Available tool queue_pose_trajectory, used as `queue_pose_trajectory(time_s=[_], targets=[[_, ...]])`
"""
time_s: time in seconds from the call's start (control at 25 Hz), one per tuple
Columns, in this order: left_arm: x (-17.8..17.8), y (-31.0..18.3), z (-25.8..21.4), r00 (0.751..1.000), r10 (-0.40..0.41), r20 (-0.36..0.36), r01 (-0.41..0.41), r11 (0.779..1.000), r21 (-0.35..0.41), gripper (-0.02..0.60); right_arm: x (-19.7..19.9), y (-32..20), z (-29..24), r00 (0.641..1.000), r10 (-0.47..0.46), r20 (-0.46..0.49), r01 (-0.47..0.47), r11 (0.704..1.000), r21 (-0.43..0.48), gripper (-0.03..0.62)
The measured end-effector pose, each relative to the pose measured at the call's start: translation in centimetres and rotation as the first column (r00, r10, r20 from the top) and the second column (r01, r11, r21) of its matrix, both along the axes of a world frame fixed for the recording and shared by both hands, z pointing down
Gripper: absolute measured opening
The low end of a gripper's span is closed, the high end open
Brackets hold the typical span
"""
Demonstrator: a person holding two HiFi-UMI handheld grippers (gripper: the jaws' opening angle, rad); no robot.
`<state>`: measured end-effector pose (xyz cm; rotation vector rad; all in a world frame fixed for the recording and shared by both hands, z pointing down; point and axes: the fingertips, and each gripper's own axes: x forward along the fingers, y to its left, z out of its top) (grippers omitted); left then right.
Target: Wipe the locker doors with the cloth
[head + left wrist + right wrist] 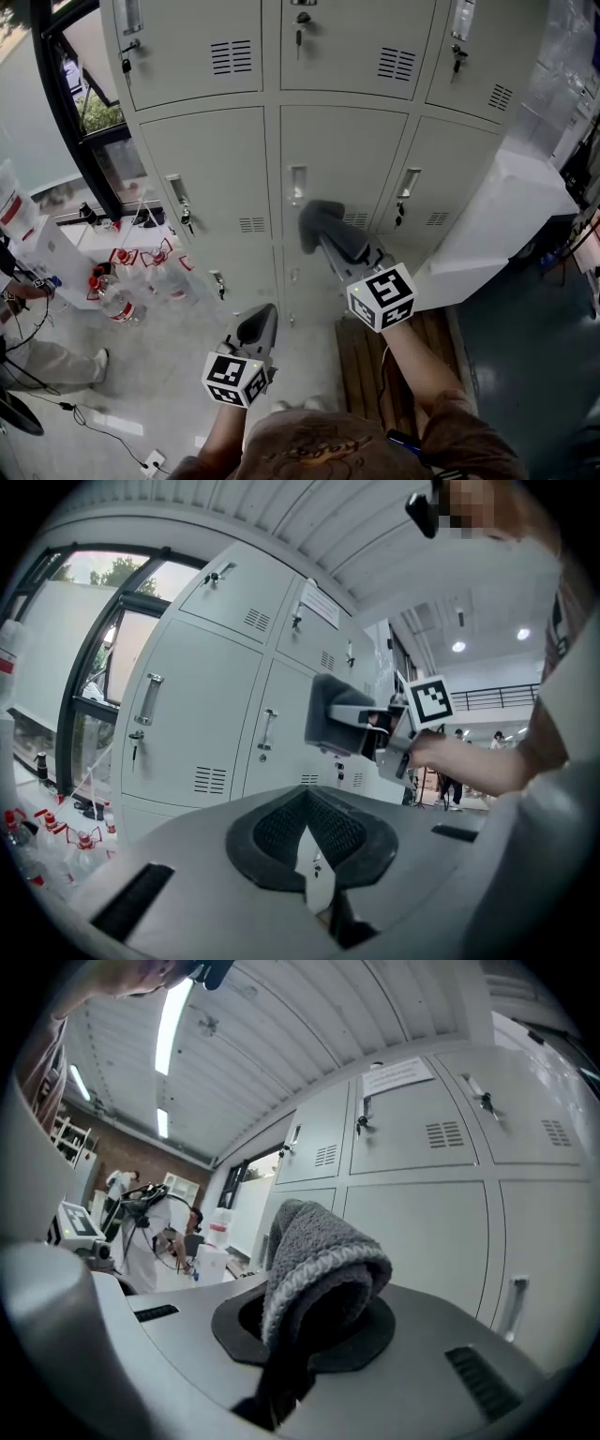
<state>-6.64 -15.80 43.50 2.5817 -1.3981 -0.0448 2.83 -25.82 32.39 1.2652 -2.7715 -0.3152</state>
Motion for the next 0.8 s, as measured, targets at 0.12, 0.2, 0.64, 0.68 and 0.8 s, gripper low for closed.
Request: queue_pose_trajectory(time_s=[0.12,0.2,0.64,0.68,0.8], targets=[[0.0,0.0,-0.1,1.0,0.007,-0.004,-0.007,1.0,0.002,0.002,-0.5,-1.8,-3.3,0.999,0.007,-0.048,-0.004,0.998,0.066,0.032],[0.0,0.0,-0.1,1.0,0.011,-0.005,-0.01,1.0,0.003,0.002,-0.9,-2.8,-5.4,0.996,0.018,-0.085,-0.008,0.993,0.117,0.032],[-0.2,0.0,0.2,1.0,0.024,-0.001,-0.024,1.0,-0.003,0.002,-2.6,-7.8,-13.6,0.96,0.12,-0.255,-0.034,0.948,0.316,0.032],[-0.2,0.0,0.2,1.0,0.024,0.0,-0.024,1.0,-0.003,0.002,-2.7,-8.2,-14.1,0.955,0.127,-0.266,-0.036,0.946,0.323,0.032],[-0.4,-0.2,0.2,1.0,0.023,0.001,-0.023,1.0,-0.003,0.002,-3.0,-9.5,-15.6,0.942,0.152,-0.298,-0.043,0.939,0.342,0.032]])
